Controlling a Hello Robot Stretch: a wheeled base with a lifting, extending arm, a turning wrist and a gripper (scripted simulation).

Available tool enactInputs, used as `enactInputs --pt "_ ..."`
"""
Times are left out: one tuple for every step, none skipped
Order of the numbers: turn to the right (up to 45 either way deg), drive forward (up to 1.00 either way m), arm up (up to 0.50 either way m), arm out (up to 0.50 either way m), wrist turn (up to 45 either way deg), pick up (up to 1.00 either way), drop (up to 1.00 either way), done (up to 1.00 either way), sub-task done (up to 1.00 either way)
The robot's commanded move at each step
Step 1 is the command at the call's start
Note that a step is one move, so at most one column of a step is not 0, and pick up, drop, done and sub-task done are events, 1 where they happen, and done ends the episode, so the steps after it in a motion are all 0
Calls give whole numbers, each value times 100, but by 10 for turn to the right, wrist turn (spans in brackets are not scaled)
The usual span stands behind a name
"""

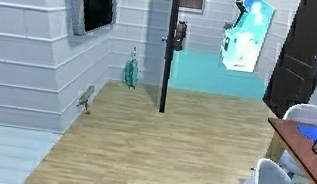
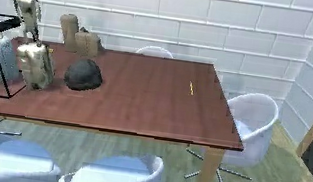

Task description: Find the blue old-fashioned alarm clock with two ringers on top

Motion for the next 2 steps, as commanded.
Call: enactInputs --pt "0 75 0 0 0 0 0 0 0" --pt "180 0 0 0 0 0 0 0 0"
